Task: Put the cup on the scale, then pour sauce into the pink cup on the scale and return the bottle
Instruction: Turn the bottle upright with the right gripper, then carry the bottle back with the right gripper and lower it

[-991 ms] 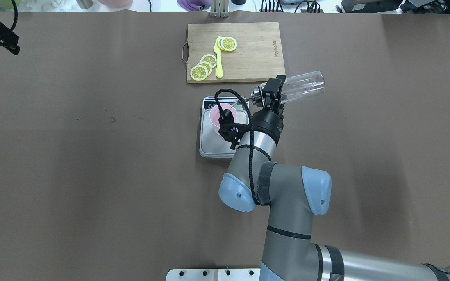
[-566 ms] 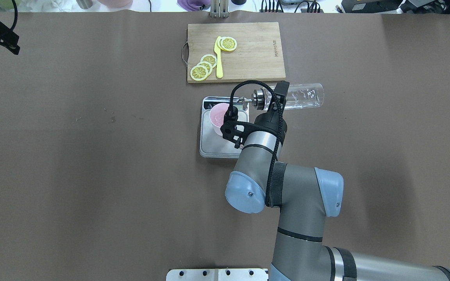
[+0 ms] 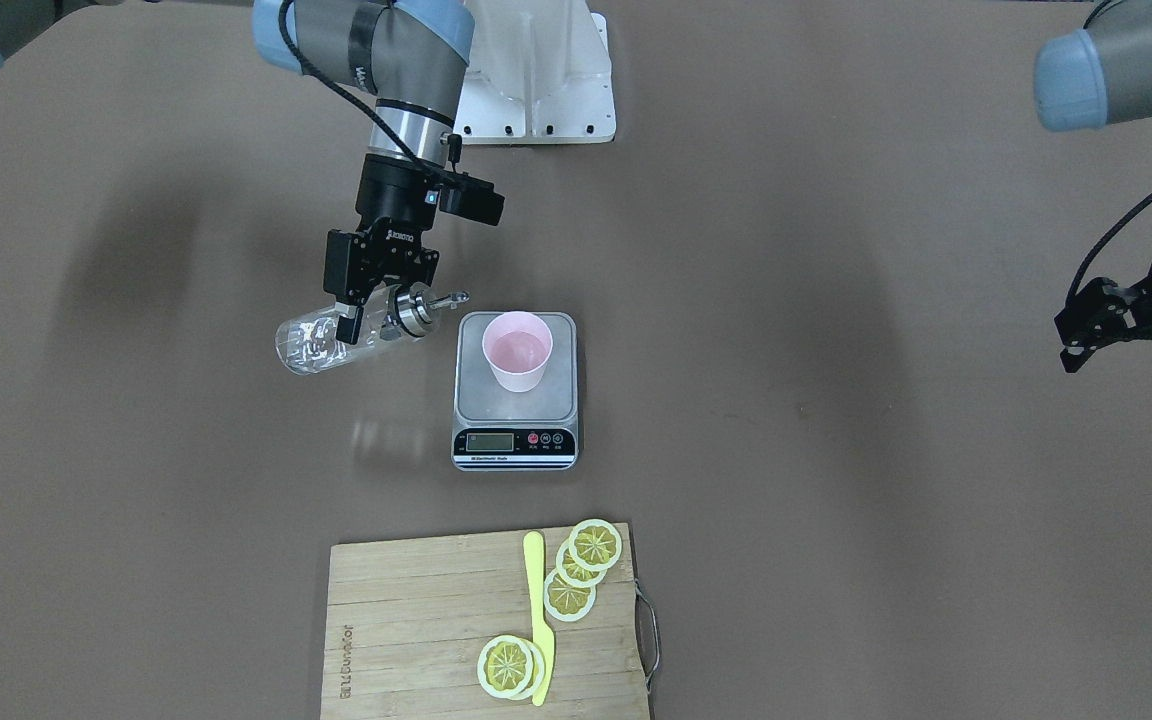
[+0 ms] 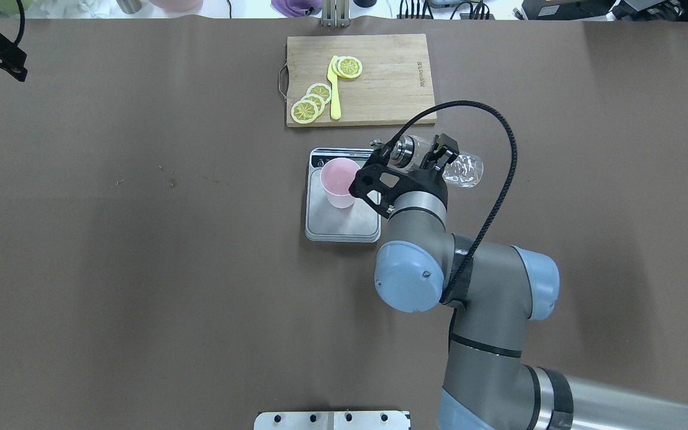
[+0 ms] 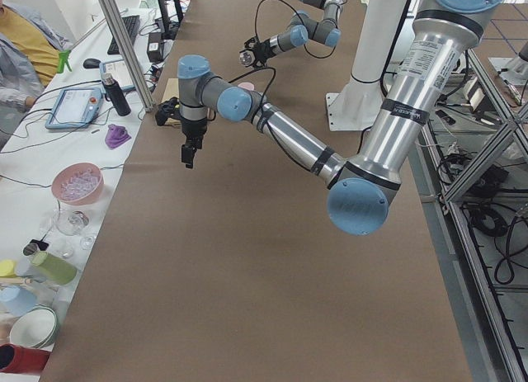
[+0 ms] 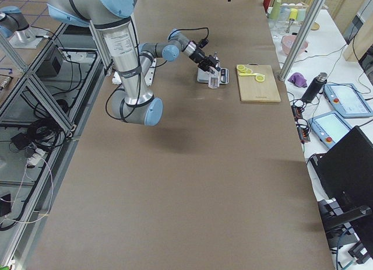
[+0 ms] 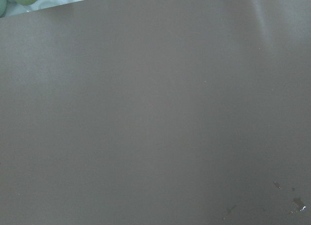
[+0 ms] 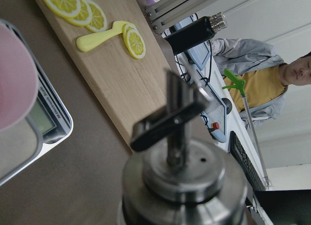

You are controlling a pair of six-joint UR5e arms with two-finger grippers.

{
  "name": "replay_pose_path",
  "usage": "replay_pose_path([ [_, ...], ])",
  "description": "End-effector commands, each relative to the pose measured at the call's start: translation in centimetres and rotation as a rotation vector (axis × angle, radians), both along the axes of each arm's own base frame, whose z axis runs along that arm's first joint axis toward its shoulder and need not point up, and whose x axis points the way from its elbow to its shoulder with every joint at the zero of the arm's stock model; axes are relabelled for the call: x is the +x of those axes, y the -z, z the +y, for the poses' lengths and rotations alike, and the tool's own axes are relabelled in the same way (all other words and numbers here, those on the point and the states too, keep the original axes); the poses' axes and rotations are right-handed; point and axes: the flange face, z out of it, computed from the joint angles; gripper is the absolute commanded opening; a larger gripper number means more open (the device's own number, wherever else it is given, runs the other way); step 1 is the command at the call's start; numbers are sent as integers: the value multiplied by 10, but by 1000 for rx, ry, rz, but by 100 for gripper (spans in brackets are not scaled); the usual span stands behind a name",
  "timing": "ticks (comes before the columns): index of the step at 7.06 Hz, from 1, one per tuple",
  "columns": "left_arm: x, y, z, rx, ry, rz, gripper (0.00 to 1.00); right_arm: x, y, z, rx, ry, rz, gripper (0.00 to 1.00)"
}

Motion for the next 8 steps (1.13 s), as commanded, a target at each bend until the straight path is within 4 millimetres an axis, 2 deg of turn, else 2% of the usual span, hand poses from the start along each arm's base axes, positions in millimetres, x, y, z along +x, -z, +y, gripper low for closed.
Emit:
replay_pose_path([
  [1, 1, 1, -1, 2, -1, 0, 98, 34, -32, -12, -56, -56, -301, 0],
  [2, 1, 1, -1, 2, -1, 0, 98, 53, -46, -19, -72, -85, -419, 0],
  [3, 1, 2, -1, 4, 0, -1, 98, 77, -49, -26, -87, -104, -489, 0],
  [4, 1, 3, -2, 5, 0, -1, 98, 95, -62, -31, -113, -172, -585, 0],
  [5, 1, 3, -2, 5, 0, -1, 98, 113, -93, -26, -137, -219, -716, 0],
  [6, 1, 3, -2, 5, 0, -1, 98, 133, -114, -24, -132, -228, -790, 0],
  [7, 1, 4, -2, 6, 0, 0, 98, 141, -134, -20, -156, -258, -808, 0],
  [8, 1, 6, -2, 10, 1, 2, 98, 147, -140, -20, -192, -327, -882, 0],
])
